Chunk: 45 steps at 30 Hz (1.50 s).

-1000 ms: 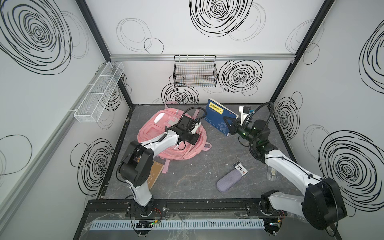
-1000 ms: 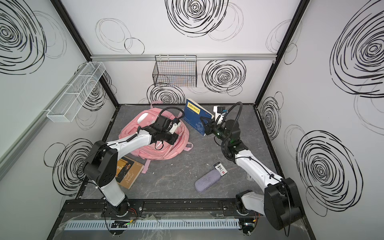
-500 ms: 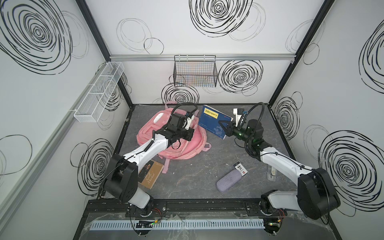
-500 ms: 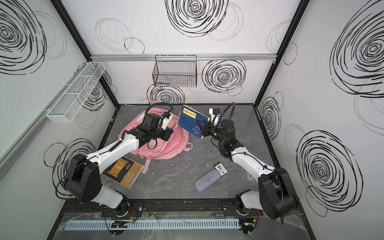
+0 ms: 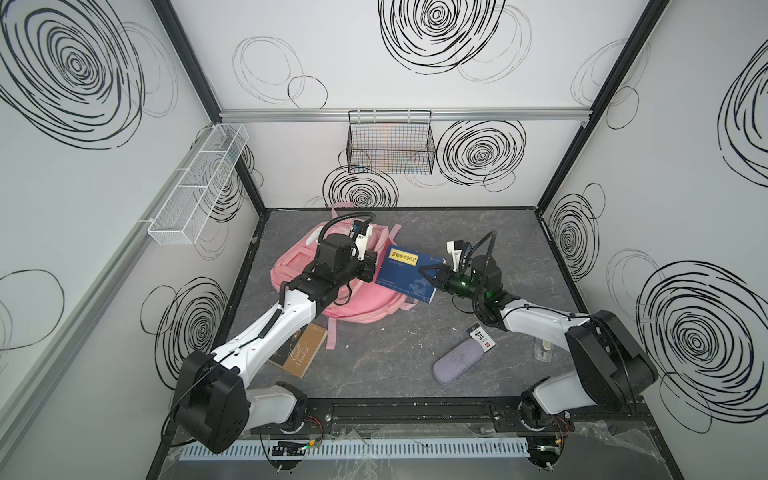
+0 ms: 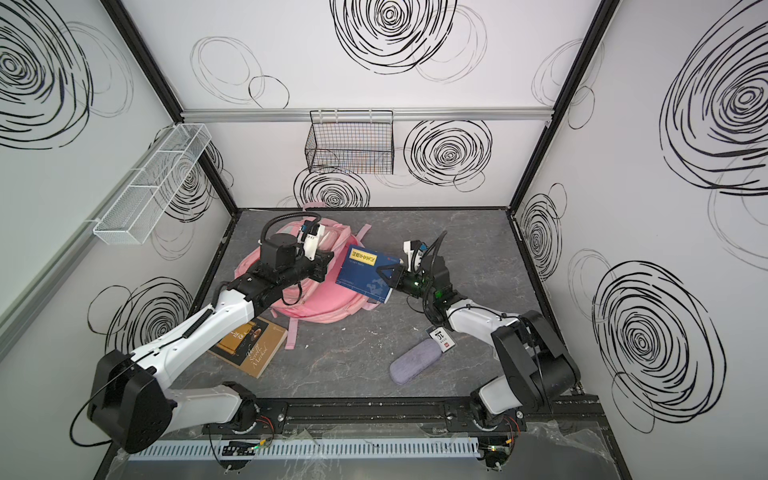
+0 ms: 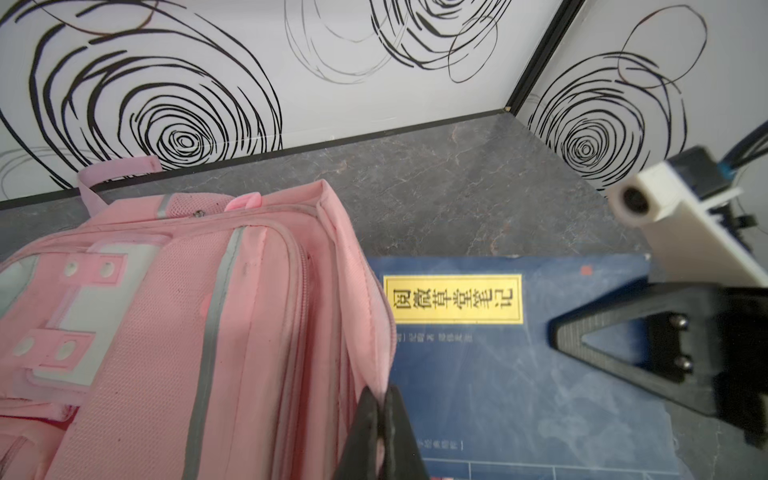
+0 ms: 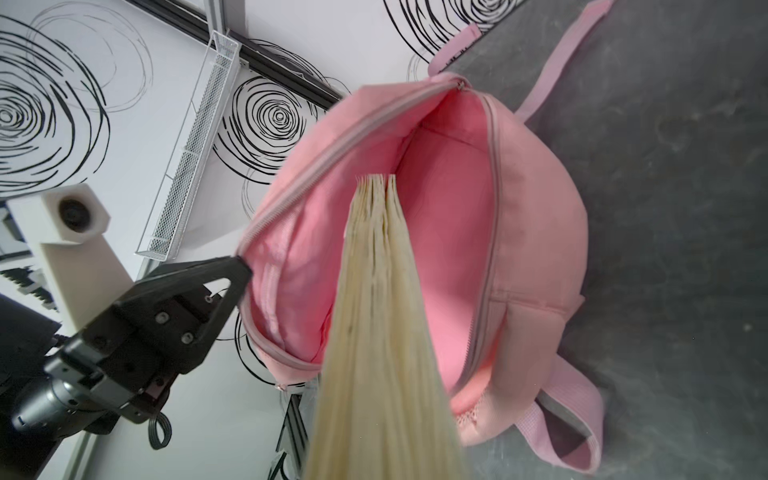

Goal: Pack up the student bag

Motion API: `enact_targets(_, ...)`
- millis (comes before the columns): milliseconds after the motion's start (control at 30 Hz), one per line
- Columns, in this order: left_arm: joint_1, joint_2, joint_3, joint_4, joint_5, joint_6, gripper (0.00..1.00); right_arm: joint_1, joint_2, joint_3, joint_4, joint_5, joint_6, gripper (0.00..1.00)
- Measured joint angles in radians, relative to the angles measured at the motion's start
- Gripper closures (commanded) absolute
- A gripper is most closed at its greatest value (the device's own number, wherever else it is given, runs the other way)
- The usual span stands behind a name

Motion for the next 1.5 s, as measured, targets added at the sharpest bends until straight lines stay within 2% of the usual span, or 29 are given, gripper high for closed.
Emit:
enact_targets(133, -0.014, 0.000, 0.000, 0.029, 0.008, -0.010, 1.00, 0.010, 0.032, -0.042, 0.060, 0.029, 0.095, 1.00)
enact_targets(300, -0.072, 0.002, 0.008, 0.053, 0.024, -0.014, 1.00, 0.008, 0.059, -0.050, 0.117, 0.025, 0.173, 1.00)
enact_targets(467, -0.157, 0.004, 0.048, 0.053, 0.036, 0.003, 1.00, -0.002, 0.025, -0.063, 0.122, 0.038, 0.211, 1.00)
enact_targets(600, -0.188, 0.004, 0.069, 0.080, 0.063, -0.002, 1.00, 0.002, 0.004, -0.064, 0.132, 0.073, 0.225, 1.00)
enact_targets(900, -0.090, 0.003, 0.066, 0.194, 0.217, -0.106, 1.00, 0.050, 0.134, -0.051, 0.235, 0.151, 0.297, 1.00)
enact_targets(1100, -0.085, 0.002, 0.020, 0.239, 0.264, -0.143, 1.00, 0.072, 0.254, 0.013, 0.290, 0.198, 0.338, 1.00)
enact_targets(1300, -0.084, 0.005, 0.014, 0.269, 0.315, -0.169, 1.00, 0.084, 0.431, 0.152, 0.388, 0.179, 0.392, 1.00)
enact_targets(1500, -0.082, 0.028, 0.013, 0.292, 0.373, -0.187, 1.00, 0.100, 0.538, 0.191, 0.445, 0.177, 0.429, 1.00)
